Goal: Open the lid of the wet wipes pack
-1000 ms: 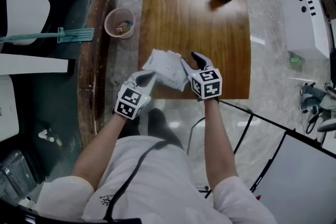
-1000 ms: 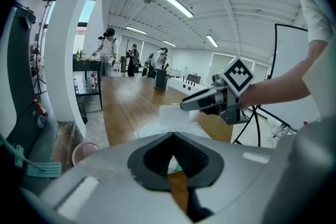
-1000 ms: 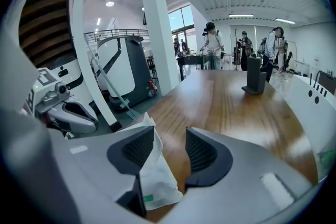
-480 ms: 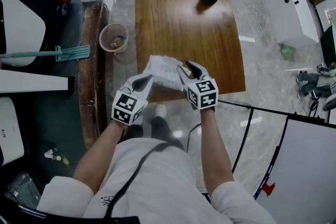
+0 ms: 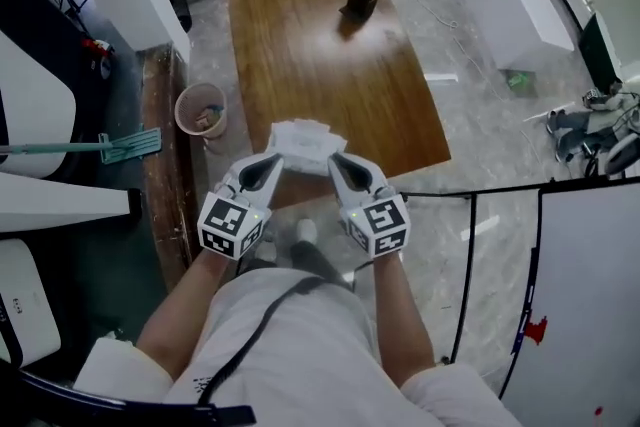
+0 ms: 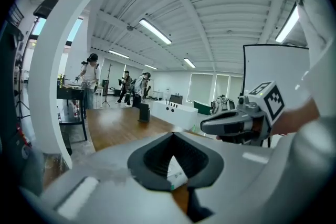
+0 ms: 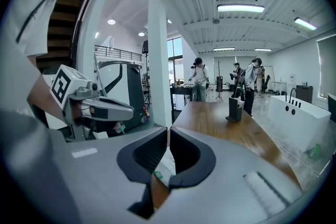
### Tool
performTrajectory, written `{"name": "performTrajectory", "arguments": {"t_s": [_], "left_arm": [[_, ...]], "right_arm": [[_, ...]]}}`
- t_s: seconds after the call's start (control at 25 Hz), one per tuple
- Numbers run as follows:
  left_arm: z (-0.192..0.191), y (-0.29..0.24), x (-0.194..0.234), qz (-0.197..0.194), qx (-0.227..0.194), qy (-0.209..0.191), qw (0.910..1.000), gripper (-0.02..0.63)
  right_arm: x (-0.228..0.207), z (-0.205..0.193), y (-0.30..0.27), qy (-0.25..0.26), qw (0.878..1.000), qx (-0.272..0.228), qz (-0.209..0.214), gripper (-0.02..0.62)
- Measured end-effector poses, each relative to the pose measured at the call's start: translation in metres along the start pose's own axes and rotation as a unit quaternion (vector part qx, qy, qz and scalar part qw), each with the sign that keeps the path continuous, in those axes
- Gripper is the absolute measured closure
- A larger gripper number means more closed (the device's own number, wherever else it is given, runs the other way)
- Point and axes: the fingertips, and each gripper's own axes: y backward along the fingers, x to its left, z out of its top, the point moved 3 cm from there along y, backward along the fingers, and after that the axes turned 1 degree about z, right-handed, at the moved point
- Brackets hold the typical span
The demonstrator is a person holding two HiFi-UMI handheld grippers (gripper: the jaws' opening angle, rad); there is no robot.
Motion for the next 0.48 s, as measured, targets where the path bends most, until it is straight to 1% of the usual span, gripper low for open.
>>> {"name": "performTrajectory", "arguments": {"t_s": [0.16, 0.28, 0.48], "left_arm": [[0.022, 0.015, -0.009, -0.016, -0.027, -0.014, 0.9994, 0.601], [0.035, 0.029, -0.016, -0.025, -0.046, -0.017, 0.9985, 0.601], [0.049, 0.049, -0.019, -0.033, -0.063, -0.021, 0.9973, 0.601]], "right_arm": [[0.018, 0.017, 0.029, -0.028, 0.998, -0.048, -0.024, 0.586], [0.031, 0.026, 0.051, -0.046, 0.995, -0.077, -0.039, 0.586], [0.042, 0.035, 0.073, -0.046, 0.992, -0.101, -0.064, 0.588]]}}
